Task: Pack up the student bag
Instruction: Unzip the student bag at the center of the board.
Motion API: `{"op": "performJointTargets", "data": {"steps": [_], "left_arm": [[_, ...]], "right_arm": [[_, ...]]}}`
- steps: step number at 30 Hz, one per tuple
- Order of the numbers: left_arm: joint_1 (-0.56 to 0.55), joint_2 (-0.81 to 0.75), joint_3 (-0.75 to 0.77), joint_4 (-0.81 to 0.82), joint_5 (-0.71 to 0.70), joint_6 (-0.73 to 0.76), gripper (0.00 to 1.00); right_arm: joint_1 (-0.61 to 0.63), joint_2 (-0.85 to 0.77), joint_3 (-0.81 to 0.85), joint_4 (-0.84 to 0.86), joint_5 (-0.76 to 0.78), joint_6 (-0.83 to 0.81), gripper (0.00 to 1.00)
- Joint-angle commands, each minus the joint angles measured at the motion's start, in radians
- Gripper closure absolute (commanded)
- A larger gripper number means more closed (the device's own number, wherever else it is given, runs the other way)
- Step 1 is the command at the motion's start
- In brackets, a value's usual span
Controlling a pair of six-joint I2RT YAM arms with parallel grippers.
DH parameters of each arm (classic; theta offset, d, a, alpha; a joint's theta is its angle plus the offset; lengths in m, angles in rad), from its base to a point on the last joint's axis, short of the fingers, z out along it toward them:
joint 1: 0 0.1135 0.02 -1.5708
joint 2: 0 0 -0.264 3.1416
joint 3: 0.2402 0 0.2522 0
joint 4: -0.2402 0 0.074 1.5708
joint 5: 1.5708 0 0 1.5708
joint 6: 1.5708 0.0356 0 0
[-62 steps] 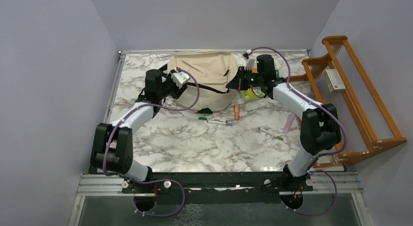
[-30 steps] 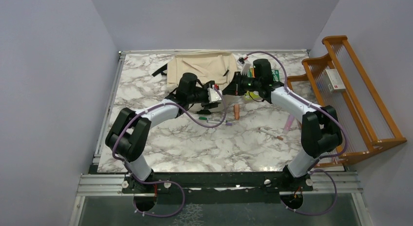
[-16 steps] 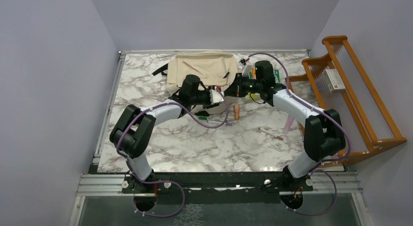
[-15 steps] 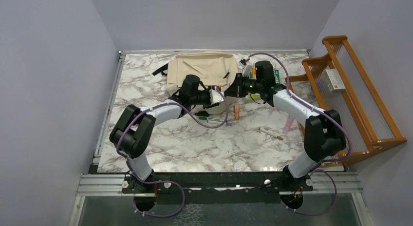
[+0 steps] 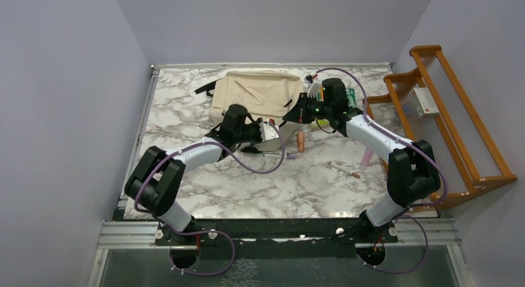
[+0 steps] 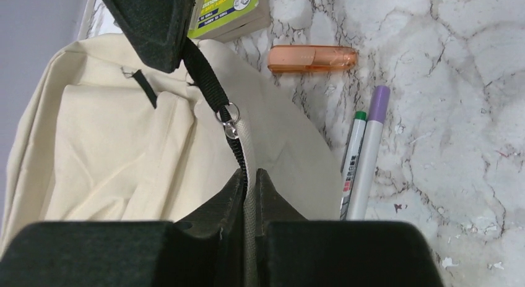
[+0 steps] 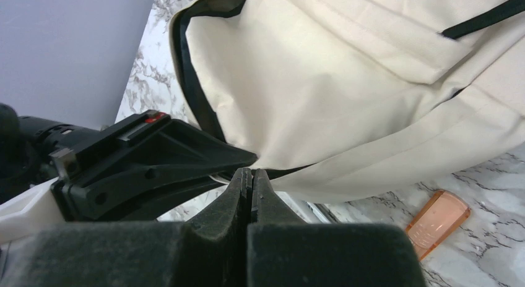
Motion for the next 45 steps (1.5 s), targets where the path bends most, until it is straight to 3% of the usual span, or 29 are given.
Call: {"op": "performJointTargets", "data": {"steps": [1,4,18,36,45], "left_arm": [[-0.003,-0.077,-0.026,-0.124,-0.083,0.034,0.95],[-0.002,-0.105,-0.026,-0.182,-0.105,0.059,1.00],[0.003,-0.195,-0.072,-0.328,-0.157,0.115,1.00],[0.020,-0.378,-0.196,-0.340,-0.175,0.079,1.00],[0.020,-0.381,-0.204,-0.333,-0.194,0.076,1.00]], "right_arm": [[-0.004,0.005,0.025,0.044,0.086,0.012,0.99],[-0.004,0.038,0.058,0.025,0.126,0.002,0.99],[-0.028,0.262,0.263,-0.041,0.290,-0.053,0.99],[-0.101,0.457,0.432,-0.081,0.384,-0.070,0.99],[-0.123,0.554,0.562,-0.136,0.413,-0.098,0.99]]}}
